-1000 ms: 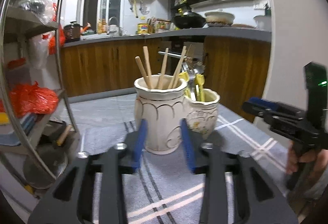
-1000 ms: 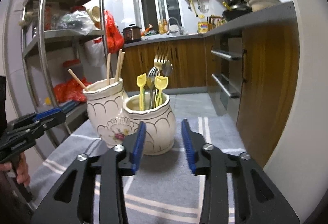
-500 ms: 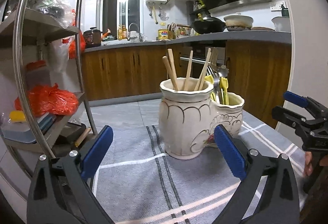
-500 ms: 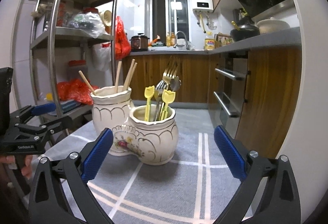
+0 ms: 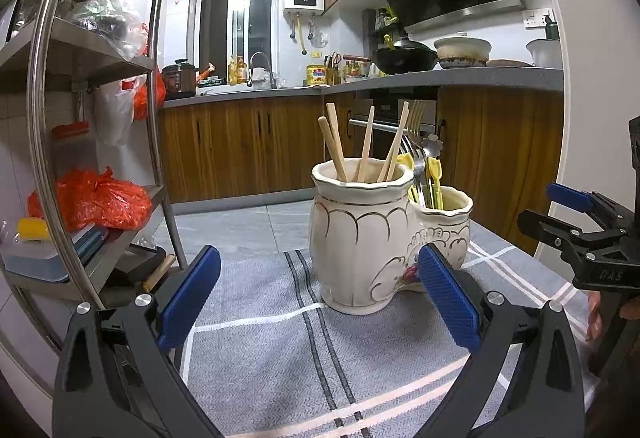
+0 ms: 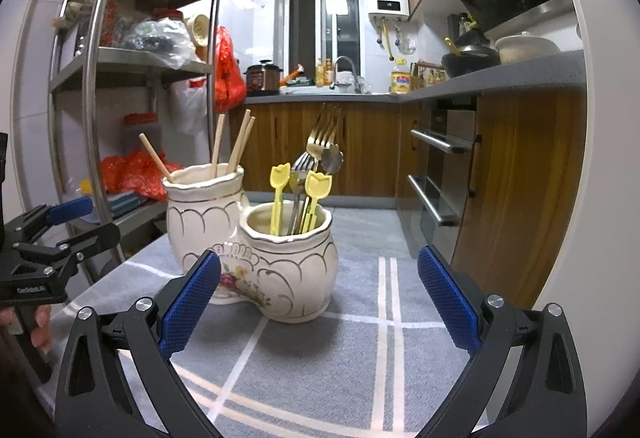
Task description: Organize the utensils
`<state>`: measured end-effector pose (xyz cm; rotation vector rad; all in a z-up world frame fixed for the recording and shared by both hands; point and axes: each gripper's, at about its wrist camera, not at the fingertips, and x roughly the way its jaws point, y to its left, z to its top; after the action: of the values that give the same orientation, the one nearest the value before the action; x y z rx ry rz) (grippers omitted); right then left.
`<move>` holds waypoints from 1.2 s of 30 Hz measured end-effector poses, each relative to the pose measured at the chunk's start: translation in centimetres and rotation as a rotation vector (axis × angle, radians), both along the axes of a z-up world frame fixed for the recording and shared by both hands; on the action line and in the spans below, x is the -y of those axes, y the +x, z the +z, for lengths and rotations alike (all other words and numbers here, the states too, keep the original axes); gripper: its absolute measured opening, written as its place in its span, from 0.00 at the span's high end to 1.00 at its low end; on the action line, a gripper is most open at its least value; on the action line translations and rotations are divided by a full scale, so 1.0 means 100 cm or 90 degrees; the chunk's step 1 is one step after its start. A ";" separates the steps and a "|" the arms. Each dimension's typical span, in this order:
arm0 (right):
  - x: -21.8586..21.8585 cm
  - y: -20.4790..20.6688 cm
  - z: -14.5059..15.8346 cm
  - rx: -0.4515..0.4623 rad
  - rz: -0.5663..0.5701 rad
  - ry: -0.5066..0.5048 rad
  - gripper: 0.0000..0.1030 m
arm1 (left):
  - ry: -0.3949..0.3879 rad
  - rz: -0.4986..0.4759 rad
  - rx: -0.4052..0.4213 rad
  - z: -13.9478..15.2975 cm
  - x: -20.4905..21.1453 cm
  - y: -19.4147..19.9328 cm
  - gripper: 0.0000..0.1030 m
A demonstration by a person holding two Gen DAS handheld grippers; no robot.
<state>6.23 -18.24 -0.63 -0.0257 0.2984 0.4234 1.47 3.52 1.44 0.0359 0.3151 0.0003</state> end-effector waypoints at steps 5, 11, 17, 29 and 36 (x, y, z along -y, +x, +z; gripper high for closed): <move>-0.001 -0.001 -0.001 0.000 0.000 -0.001 0.05 | -0.005 0.000 0.001 0.000 0.001 -0.001 0.05; -0.001 0.000 -0.001 0.000 0.000 -0.001 0.05 | -0.005 -0.001 0.001 -0.001 0.000 -0.001 0.05; -0.001 -0.001 0.000 -0.001 0.000 -0.001 0.05 | -0.005 -0.002 0.001 -0.001 0.000 -0.001 0.05; -0.001 0.000 0.000 0.000 0.000 -0.001 0.05 | -0.006 -0.002 0.001 -0.001 -0.001 -0.002 0.05; -0.001 0.000 -0.001 -0.001 0.000 -0.001 0.05 | -0.006 -0.002 0.001 -0.001 -0.002 -0.002 0.05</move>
<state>6.19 -18.17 -0.68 -0.0269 0.2995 0.4233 1.31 3.67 1.34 0.0272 0.3141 -0.0040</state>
